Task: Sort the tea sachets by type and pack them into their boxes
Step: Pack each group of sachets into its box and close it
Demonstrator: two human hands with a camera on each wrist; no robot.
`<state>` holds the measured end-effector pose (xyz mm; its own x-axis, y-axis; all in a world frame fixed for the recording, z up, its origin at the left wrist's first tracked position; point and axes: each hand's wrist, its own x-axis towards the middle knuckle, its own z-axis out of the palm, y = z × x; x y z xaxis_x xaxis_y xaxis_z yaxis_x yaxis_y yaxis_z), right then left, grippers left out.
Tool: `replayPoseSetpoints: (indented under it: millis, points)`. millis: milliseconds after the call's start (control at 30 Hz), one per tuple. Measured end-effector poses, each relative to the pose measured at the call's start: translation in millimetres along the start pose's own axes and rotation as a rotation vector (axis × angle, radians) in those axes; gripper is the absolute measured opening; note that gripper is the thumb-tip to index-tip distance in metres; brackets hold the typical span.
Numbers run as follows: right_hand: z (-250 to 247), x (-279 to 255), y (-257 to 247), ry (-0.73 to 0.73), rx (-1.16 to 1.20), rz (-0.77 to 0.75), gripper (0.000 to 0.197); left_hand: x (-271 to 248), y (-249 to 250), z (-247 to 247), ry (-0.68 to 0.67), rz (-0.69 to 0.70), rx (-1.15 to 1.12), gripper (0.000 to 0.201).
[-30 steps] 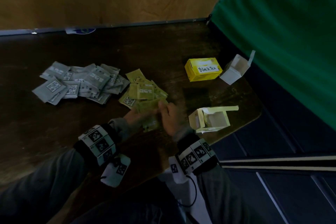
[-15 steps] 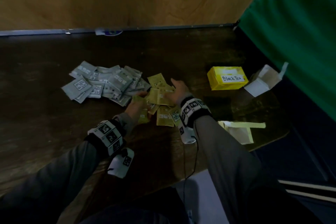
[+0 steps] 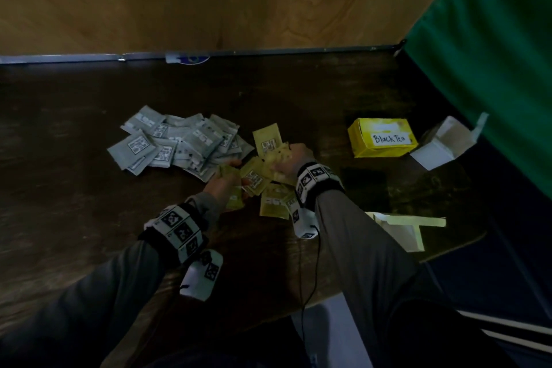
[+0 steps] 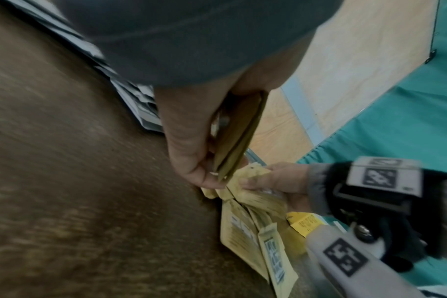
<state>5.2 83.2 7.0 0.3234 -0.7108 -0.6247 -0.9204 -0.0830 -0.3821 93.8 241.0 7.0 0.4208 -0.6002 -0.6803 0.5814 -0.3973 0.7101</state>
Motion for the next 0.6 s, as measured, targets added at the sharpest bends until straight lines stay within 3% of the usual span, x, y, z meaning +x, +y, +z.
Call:
replayPoseSetpoints:
  millis: [100, 233, 300, 367, 433, 467, 533, 600]
  points:
    - [-12, -10, 13, 0.045, 0.061, -0.068, 0.031, 2, -2, 4, -0.008, -0.024, 0.005, 0.037]
    - [-25, -43, 32, 0.047, 0.276, -0.124, 0.015, 5, -1, 11, 0.011, -0.019, 0.024, 0.045]
    - [-25, -60, 43, -0.029, 0.468, -0.111, 0.006, 0, 1, 19, 0.012, -0.008, 0.024, 0.041]
    - [-21, -77, 51, -0.106, 0.622, -0.089, 0.026, -7, 1, 29, -0.069, 0.025, -0.015, 0.042]
    - [-12, -84, 59, -0.079, 0.713, -0.022, 0.075, -21, 0, 38, -0.209, 0.064, -0.012, 0.04]
    - [-4, -85, 62, -0.039, 0.727, -0.004, 0.091, -26, -1, 42, -0.271, 0.088, 0.012, 0.038]
    - [9, -90, 66, 0.049, 0.699, -0.019, 0.092, -37, -5, 50, -0.373, 0.124, 0.013, 0.041]
    - [14, -101, 65, 0.108, 0.646, -0.008, 0.088, -42, -10, 58, -0.389, 0.151, -0.008, 0.041]
